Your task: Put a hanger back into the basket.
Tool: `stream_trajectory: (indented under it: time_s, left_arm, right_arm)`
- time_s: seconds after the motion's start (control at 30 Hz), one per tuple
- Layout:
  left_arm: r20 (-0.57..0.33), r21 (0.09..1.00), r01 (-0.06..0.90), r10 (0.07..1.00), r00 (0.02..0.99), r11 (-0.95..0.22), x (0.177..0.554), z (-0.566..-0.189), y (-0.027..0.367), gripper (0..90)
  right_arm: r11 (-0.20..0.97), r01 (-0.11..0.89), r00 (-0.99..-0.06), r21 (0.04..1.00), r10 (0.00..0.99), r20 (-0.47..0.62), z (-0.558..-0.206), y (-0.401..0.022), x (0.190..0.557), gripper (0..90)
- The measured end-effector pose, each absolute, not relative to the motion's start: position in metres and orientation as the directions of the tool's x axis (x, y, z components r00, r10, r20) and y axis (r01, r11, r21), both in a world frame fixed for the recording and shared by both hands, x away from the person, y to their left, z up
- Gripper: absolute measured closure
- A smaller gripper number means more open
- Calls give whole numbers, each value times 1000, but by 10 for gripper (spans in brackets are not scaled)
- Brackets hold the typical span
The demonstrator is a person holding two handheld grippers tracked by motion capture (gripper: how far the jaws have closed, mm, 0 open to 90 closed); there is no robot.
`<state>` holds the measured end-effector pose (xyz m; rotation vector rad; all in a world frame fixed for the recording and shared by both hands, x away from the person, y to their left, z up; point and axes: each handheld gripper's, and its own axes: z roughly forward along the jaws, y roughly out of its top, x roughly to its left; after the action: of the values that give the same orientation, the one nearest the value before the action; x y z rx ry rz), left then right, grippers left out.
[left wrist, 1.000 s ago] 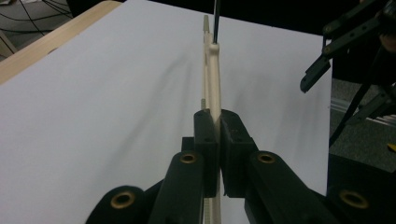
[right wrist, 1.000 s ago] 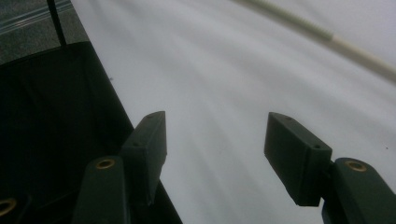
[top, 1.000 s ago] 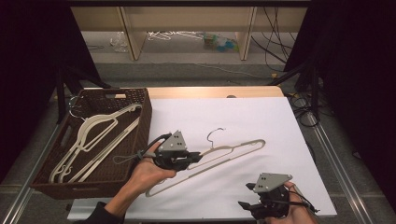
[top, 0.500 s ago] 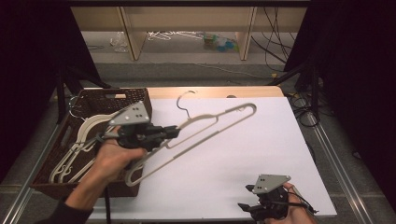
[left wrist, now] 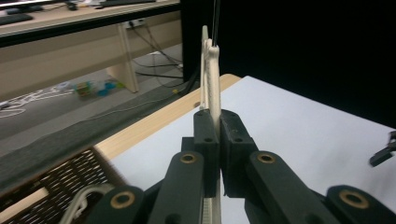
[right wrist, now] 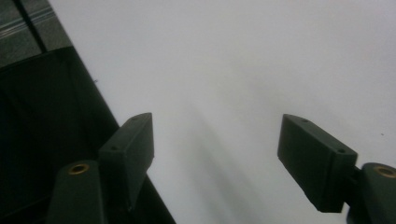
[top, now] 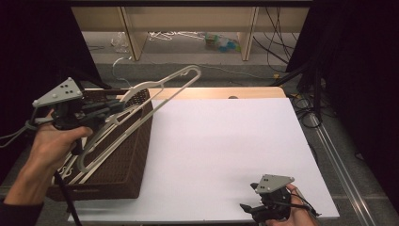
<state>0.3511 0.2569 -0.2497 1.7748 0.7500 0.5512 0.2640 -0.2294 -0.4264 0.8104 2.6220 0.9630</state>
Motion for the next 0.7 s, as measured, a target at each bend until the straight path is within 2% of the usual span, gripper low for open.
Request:
stream_trajectory:
  time_s: [0.17, 0.2, 0.7]
  left_arm:
    - [28, 942, 233, 750, 661, -241, 357, -261, 283, 863]
    - [20, 936, 257, 767, 641, -239, 356, -263, 286, 863]
    - [21, 931, 294, 835, 550, -217, 370, -292, 353, 863]
  right_arm:
    - [598, 429, -798, 677, 603, -26, -427, -232, 266, 247]
    - [604, 435, -800, 668, 600, -22, -425, -233, 266, 247]
    - [607, 444, -801, 659, 599, -12, -428, -233, 266, 252]
